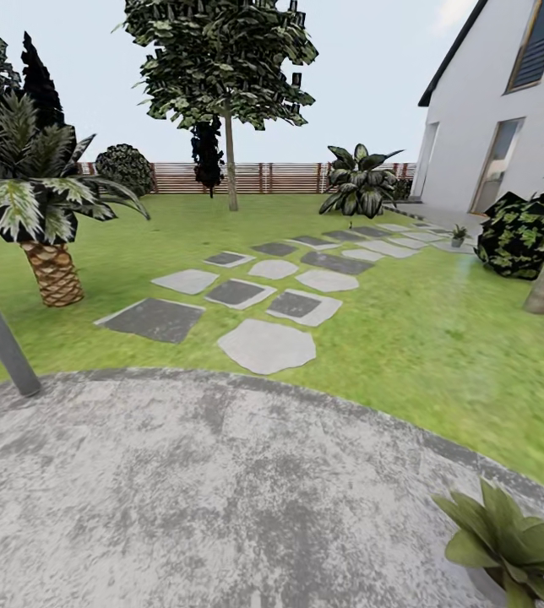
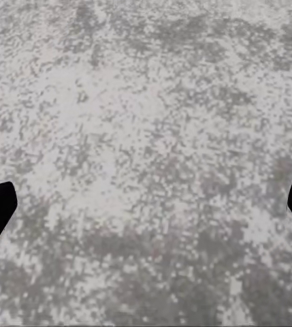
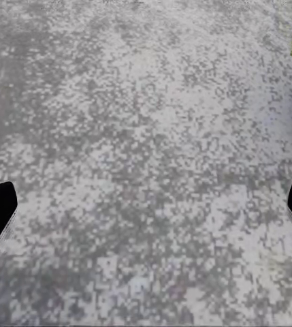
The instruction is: Pick up the pesticide atomizer in the garden and spray insectifuge to fully cover both potted plants in the garden.
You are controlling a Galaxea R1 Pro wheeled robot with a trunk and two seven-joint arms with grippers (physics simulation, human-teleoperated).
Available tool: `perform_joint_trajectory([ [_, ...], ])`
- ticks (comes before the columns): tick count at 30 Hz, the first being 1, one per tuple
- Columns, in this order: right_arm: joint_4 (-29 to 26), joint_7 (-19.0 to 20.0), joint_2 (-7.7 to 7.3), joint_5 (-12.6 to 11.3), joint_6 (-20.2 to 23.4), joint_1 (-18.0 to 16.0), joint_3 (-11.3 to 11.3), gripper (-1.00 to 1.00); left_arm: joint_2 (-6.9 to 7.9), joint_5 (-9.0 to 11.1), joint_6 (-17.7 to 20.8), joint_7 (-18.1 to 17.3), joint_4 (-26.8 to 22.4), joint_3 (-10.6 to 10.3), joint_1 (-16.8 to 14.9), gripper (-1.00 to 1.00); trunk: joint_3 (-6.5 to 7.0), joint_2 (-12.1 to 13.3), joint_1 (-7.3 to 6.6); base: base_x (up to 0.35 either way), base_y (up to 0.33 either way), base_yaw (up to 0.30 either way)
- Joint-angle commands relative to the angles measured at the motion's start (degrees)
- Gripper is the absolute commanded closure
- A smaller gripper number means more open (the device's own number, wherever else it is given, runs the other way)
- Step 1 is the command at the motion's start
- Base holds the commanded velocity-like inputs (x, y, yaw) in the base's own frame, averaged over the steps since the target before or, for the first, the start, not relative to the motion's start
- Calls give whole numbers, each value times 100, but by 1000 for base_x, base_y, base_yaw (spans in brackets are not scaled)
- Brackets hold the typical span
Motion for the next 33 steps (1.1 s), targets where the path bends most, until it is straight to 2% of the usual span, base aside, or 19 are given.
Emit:
perform_joint_trajectory([
  [1,3,-2,1,2,-17,-3,-4,-100,-2,-11,-21,-4,5,18,-4,-100,-5,-2,3,337,0,0],
  [33,6,-2,1,2,-17,-3,-4,-100,2,-6,-20,0,7,18,-4,-100,-5,-2,3,337,0,0],
])
